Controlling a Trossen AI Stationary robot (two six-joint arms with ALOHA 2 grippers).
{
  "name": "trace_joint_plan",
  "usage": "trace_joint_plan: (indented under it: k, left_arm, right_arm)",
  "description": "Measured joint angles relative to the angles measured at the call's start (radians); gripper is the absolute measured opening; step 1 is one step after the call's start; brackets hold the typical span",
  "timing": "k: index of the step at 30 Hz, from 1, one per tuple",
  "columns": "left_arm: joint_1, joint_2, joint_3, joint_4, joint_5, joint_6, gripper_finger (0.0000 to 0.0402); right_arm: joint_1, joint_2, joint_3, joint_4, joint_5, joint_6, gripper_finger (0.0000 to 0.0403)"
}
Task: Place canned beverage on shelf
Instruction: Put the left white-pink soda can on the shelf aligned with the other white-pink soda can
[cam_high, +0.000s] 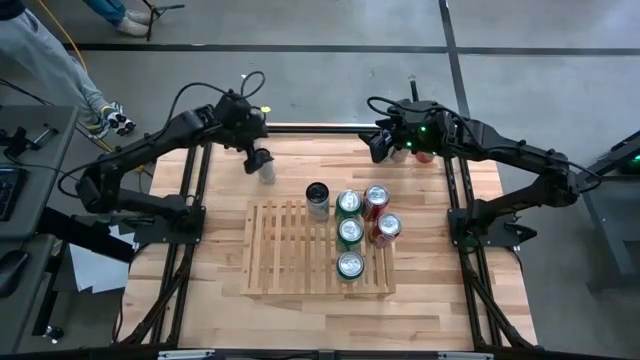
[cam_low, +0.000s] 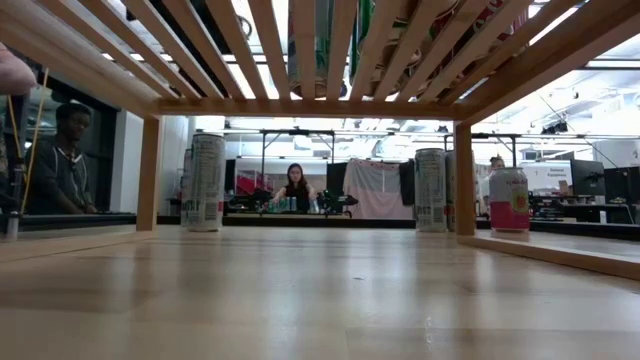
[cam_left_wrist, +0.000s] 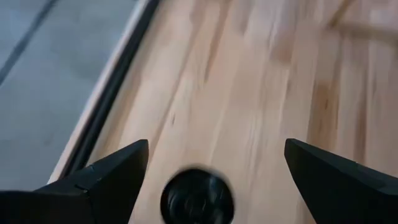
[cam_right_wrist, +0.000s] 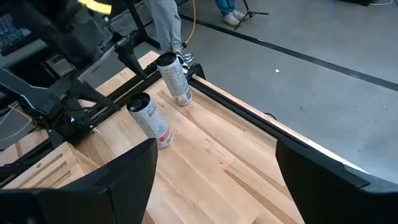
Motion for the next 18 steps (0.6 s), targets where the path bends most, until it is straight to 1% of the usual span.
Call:
trace_joint_plan:
  k: [3,6,12,16,18]
  left_arm:
    - [0.008,0.026,0.000,-0.035,-0.001,0.137,0.0365]
    - [0.008,0.044,-0.002,-0.032,-0.005,0.237,0.0366]
    - [0.008,0.077,-0.001,-0.048,-0.015,0.339,0.0367]
    - [0.006,0.097,-0.001,-0.095,-0.071,0.409,0.0367]
    - [0.006,0.106,-0.002,-0.119,-0.083,0.427,0.0367]
  right_arm:
    - [0.000,0.008,0.000,-0.002,0.000,0.001,0.0312]
    - [0.001,0.021,0.000,-0.005,-0.001,0.018,0.0312]
    - [0.001,0.052,-0.001,-0.016,-0.003,0.018,0.0312]
    - [0.001,0.063,-0.001,-0.021,-0.006,0.017,0.0312]
    - [0.001,0.063,-0.001,-0.024,-0.006,0.016,0.0312]
